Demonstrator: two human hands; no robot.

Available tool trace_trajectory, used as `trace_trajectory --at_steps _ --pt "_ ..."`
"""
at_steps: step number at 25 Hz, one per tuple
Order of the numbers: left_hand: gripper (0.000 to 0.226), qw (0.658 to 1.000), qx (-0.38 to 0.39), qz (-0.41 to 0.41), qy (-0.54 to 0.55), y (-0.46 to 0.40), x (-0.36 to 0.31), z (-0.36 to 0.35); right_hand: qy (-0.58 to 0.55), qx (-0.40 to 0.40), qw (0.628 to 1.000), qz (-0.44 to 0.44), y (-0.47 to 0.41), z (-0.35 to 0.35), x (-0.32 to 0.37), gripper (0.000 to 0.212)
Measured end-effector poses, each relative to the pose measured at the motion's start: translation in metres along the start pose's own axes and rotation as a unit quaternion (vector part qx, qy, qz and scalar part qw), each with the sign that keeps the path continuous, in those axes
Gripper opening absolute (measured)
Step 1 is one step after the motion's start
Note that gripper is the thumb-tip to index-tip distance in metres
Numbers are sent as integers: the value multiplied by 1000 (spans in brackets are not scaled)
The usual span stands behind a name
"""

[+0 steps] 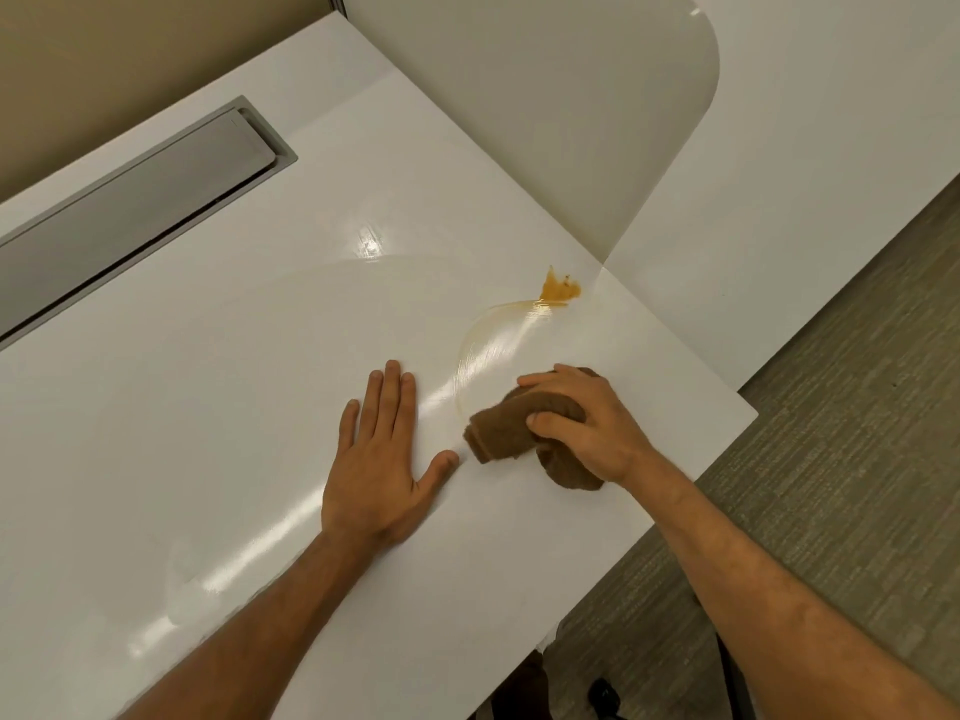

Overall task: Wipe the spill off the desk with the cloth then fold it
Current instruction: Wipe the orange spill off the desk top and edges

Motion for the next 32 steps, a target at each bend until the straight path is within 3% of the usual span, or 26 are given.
trace_trajectory --at_steps 2,4,7,9,11,12,18,27,32 --pt "92 1000 -5 0 4 1 2 -2 -132 -56 989 -29 -2 12 12 29" --pt "92 1000 -7 -1 2 0 3 -4 -200 -164 965 -42 -21 26 22 19" --pt "92 1000 -12 -1 8 1 3 -5 -90 -303 947 -54 -60 44 24 15" --pt "92 1000 -13 1 11 1 3 -5 78 -289 953 -50 -81 38 10 27" --pt "92 1000 -11 1 9 1 3 -5 267 -247 931 -33 -88 22 -6 44" --pt "92 1000 -12 2 6 1 3 -5 303 -248 920 -23 -88 16 -11 49" --pt "92 1000 -12 5 -1 2 2 -4 278 -276 920 13 -91 15 -20 44" --pt "93 1000 2 2 -3 1 1 -1 176 -137 963 154 -63 22 -16 28" --pt "93 1000 6 1 2 1 0 1 86 -108 979 149 -22 9 -10 34"
Point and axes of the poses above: each hand's wrist, its own y-axis away from the middle knuckle, its own z-axis out of the back of the hand, x = y × z, the point moved 2 cm from there along -y, towards the middle knuckle, and after that the axes turned 14 degrees about -x, right-handed, at the moved point
